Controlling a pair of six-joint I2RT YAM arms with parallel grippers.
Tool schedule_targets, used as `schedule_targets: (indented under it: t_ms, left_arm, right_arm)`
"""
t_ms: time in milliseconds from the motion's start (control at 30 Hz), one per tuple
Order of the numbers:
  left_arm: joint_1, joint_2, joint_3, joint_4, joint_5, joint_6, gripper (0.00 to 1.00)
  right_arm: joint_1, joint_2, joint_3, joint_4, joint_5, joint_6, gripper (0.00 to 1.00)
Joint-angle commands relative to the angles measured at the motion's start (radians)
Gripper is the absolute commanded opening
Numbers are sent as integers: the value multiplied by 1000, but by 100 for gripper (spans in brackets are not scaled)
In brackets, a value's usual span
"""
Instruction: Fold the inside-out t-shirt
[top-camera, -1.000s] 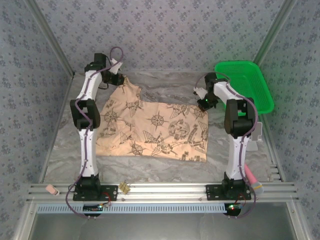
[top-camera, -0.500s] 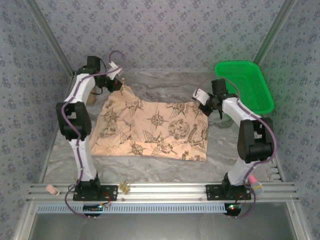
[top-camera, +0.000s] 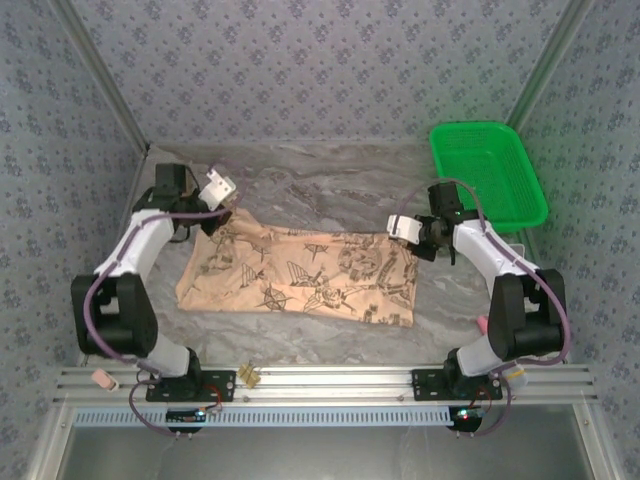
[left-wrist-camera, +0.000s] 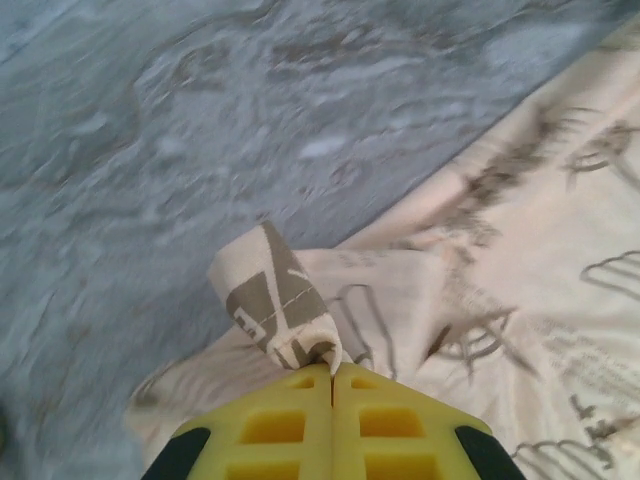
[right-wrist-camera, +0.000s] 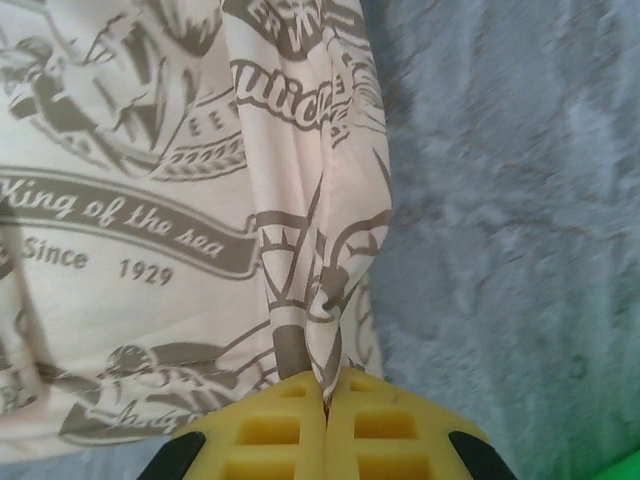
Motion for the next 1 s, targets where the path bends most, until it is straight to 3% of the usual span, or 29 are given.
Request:
schedule_targets:
  t_ms: [0,33,67,100,133,167,300,400,433,533,600,633,733,833,967]
  left_arm:
    - [23,-138,-115,149,-171,-83,0]
    - [23,-179,-144,165,-180,-97,0]
    - [23,-222,-177,188,-178,-121,8]
    - [23,-258,-198,191,-180,-147,45]
    - [23,-286,-206,176,-196,-172,87]
    - [26,-310,-207,148,-228,-202,99]
    - [51,-304,-108,-80,-305,-357,99]
    - [54,-247,4,-225,-329,-675,90]
    - [54,-225,25,-265,-298,-773,89]
    - [55,-173,1,-255,-52,-982,84]
    - [47,-168,-49,-180,-6,-1080,81]
    - [44,-167,-62,-163,-10,-1102,80]
    - [46,-136,-43,-217,-158,-1167,80]
    - [46,-67,-44,-201,-149,-1218,79]
    - [45,48,19,-235,-151,-1242,78]
  right_arm:
    - [30,2,-27,-193,106,10,9]
    - [45,-12,-41,-179,116,42,12]
    - [57,-21,-40,-193,102,105,21]
    - [62,-22,-20,-233,58,146,38]
    - [64,-21,-2,-273,29,154,43]
    - [75,-24,6,-310,31,157,43]
    - [103,-84,24,-370,68,136,44]
    - [121,-137,30,-290,-4,69,46]
    - [139,-142,30,-259,-42,56,48]
    - [216,-124,25,-137,-189,-3,49]
    - [244,-85,28,-48,-242,-16,49]
    - [247,-62,38,-7,-259,-13,49]
    - [306,34,103,101,-284,11,48]
    - [424,114,111,284,-322,-12,48]
    - [521,270,215,610,-354,195,50]
